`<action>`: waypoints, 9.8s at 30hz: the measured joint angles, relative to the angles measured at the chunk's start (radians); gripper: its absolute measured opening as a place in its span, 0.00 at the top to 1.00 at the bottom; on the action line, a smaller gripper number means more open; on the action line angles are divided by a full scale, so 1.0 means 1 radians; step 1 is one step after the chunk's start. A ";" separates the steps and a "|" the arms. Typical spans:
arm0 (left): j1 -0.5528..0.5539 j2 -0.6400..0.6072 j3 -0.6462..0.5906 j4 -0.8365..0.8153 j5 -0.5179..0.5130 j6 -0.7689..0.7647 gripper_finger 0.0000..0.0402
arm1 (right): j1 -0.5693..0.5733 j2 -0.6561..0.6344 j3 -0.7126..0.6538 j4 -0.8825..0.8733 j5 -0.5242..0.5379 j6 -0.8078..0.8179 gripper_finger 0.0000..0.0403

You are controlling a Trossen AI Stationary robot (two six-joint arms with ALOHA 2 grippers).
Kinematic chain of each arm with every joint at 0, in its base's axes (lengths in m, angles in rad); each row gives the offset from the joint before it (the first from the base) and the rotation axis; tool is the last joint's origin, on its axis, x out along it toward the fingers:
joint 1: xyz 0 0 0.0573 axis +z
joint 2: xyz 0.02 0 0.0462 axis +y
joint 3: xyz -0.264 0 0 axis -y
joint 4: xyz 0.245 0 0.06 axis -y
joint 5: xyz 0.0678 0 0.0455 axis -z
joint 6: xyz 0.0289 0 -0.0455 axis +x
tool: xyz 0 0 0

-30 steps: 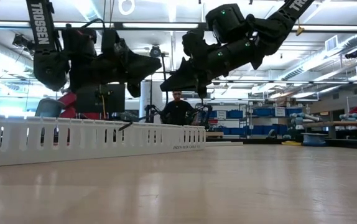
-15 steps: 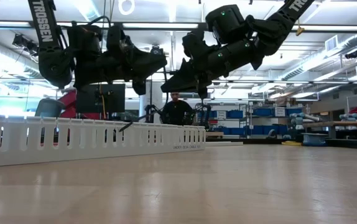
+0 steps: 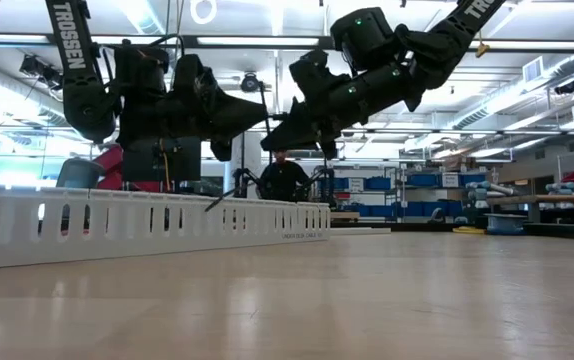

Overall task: Ziptie cables
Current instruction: Wrap the cable wires with the black zip tie

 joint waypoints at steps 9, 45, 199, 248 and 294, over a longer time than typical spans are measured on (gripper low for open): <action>0.002 0.000 0.000 -0.030 0.002 0.006 0.81 | 0.000 0.000 0.000 0.011 0.080 -0.003 1.00; 0.002 0.000 0.000 0.006 0.002 0.072 0.81 | 0.002 0.000 0.000 0.032 0.030 -0.014 1.00; -0.032 0.000 0.264 -0.168 -0.066 -0.630 1.00 | 0.164 -0.088 0.000 -0.179 0.333 -2.053 0.73; -0.032 0.000 0.307 -0.145 -0.029 -0.638 1.00 | 0.283 -0.053 0.000 -0.204 0.712 -1.917 0.73; -0.027 0.000 0.338 -0.146 -0.027 -0.591 1.00 | 0.259 0.076 -0.001 -0.044 0.420 -1.526 1.00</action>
